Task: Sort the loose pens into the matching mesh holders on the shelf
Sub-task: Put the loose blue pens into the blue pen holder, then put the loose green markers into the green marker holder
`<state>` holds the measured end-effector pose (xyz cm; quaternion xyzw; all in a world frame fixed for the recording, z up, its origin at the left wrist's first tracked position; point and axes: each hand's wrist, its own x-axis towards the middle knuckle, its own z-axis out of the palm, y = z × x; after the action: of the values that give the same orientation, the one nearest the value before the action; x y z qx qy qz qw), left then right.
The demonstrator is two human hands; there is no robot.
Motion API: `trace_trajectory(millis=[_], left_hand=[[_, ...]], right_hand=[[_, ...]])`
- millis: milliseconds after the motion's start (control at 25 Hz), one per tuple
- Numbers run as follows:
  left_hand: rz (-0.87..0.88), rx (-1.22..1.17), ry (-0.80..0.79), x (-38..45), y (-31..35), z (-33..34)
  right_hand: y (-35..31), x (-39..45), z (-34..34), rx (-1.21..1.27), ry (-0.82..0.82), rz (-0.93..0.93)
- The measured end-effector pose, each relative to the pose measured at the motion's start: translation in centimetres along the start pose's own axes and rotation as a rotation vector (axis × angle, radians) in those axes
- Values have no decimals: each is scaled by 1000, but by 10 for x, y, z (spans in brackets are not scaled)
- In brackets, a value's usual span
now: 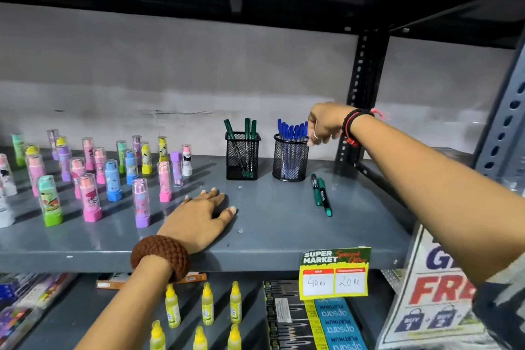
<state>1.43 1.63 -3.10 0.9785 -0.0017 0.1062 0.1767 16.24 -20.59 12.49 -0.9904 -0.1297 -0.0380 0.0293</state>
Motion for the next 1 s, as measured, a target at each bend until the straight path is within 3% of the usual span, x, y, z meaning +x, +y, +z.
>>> trace_trajectory(millis=[160,320,600,800,1000], left_hand=[[3,13,-14,0,-1,0],[15,20,-18,1,-2,2],[14,34,-23,1,-2,2],[22,39,-21,2,-3,3],[14,28,-17,1,-2,2]], right_hand=[[15,-11,32,68,-233,69],[23,-4,69,-54,-530,245],[24,-8,87,235,-651,415],[23,-19,79,309,-575,373],[8,-46,7,233,-10,117]])
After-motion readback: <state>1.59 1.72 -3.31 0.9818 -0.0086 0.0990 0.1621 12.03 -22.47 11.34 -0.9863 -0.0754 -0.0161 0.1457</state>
